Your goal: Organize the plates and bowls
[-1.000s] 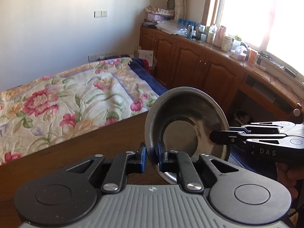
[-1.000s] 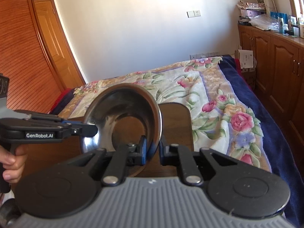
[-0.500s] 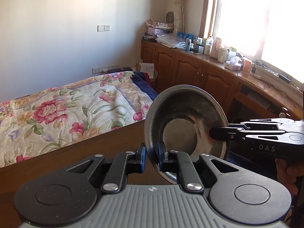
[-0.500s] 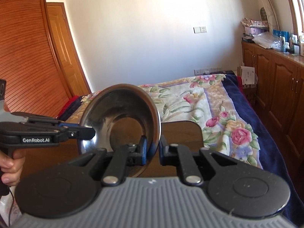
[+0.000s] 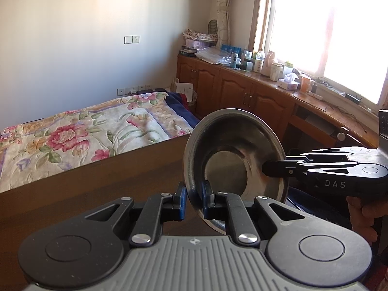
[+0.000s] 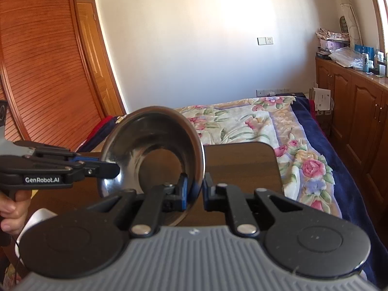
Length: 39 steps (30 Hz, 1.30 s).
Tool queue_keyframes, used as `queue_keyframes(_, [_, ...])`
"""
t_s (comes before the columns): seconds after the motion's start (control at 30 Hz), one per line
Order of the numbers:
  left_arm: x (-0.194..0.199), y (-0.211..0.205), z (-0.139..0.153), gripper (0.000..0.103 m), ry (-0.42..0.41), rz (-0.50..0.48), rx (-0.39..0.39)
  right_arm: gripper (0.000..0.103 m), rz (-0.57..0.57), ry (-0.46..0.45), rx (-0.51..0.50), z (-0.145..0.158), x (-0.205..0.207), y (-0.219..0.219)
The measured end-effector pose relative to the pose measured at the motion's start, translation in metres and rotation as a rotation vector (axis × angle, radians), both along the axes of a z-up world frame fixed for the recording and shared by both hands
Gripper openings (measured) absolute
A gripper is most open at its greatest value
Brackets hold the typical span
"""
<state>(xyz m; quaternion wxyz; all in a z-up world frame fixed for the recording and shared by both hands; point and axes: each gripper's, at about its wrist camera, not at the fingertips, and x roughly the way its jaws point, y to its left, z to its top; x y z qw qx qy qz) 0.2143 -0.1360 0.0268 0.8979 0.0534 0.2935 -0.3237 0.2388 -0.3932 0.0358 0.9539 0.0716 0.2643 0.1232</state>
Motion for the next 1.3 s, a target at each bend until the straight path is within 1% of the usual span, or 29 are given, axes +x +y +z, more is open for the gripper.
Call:
queue_keyframes(0.27, [-0.037, 0.025, -0.006, 0.014, 0.012, -0.012, -0.036, 0.014, 0.012, 0.000, 0.002, -0.001, -0.026, 0.014])
queue_keyframes(0.6, [-0.073, 0.045, -0.029, 0.014, 0.031, -0.008, -0.042, 0.014, 0.046, 0.023, 0.016, -0.018, -0.058, 0.030])
queue_keyframes(0.73, [-0.080, 0.045, -0.041, 0.015, 0.028, -0.005, -0.018, 0.014, 0.054, 0.035, 0.010, -0.025, -0.067, 0.034])
queue_keyframes(1.0, [-0.084, 0.044, -0.055, 0.016, 0.027, 0.013, 0.025, 0.014, 0.054, 0.058, 0.000, -0.037, -0.072, 0.042])
queue_keyframes(1.13, [-0.085, 0.043, -0.060, 0.017, 0.015, 0.022, 0.057, 0.014, 0.066, 0.045, -0.051, -0.037, -0.077, 0.049])
queue_keyframes(1.3, [-0.086, 0.045, -0.064, 0.017, 0.021, 0.026, 0.069, 0.014, 0.078, 0.029, -0.116, -0.039, -0.082, 0.057])
